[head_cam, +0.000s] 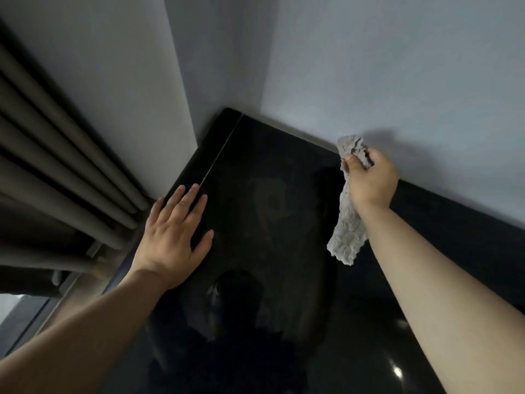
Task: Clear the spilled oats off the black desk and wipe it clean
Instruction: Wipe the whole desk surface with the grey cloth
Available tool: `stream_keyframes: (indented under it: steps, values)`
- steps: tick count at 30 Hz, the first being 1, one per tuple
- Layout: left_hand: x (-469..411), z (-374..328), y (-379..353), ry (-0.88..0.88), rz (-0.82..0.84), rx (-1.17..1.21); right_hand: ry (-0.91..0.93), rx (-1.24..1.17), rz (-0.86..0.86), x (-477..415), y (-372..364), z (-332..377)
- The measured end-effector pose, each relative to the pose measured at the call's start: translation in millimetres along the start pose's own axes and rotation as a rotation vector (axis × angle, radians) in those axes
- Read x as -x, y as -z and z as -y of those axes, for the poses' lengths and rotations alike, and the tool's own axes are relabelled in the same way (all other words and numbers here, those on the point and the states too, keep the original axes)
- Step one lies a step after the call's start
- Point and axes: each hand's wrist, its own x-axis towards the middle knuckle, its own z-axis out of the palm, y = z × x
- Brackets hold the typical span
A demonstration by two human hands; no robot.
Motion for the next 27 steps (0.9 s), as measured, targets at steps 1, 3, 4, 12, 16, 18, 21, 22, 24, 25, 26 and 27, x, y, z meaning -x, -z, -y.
stream_keyframes:
  steps: [1, 3, 4, 12, 16, 18, 21, 22, 24, 25, 26, 27]
  values:
    - [1.3, 1.4, -0.3, 0.007, 0.004, 0.001, -0.011, 0.013, 0.004, -7.9, -7.9, -1.3]
    - [1.1, 1.0, -1.3, 0.013, 0.007, 0.013, -0.019, 0.063, 0.004, -25.4, -22.6, -7.5]
    - [-0.2, 0.1, -1.8, 0.011, 0.008, 0.019, -0.029, 0.097, 0.005, -33.9, -29.3, -11.1]
    - [-16.0, 9.4, -0.3, 0.020, -0.008, 0.011, 0.105, 0.222, 0.085, -7.8, -53.9, 0.0]
    - [-14.6, 10.5, -3.5, 0.018, -0.011, 0.012, 0.197, 0.098, 0.327, 72.3, -37.0, 4.9]
    - [-16.5, 9.6, -1.0, 0.030, -0.025, 0.026, 0.088, -0.048, 0.522, 89.5, -27.7, 10.0]
    - [-16.9, 4.8, -0.4, 0.019, -0.022, 0.034, 0.013, -0.159, 0.429, 64.1, -15.9, 12.9]
    - [-17.1, 3.2, -1.0, 0.010, -0.021, 0.037, 0.054, -0.116, 0.307, 45.3, -13.6, 12.5]
    - [-20.1, 1.0, -0.8, 0.003, -0.030, 0.045, 0.092, 0.007, 0.130, 0.6, -12.9, 13.1]
    - [-22.3, 0.6, -0.6, 0.003, -0.034, 0.045, 0.080, 0.062, 0.106, -19.4, -17.4, 12.8]
    - [-24.3, 0.2, -0.4, 0.003, -0.034, 0.042, 0.045, 0.084, 0.105, -31.7, -23.4, 12.9]
    - [-25.6, 0.1, -0.6, 0.002, -0.031, 0.039, -0.001, 0.109, 0.115, -35.4, -31.0, 11.6]
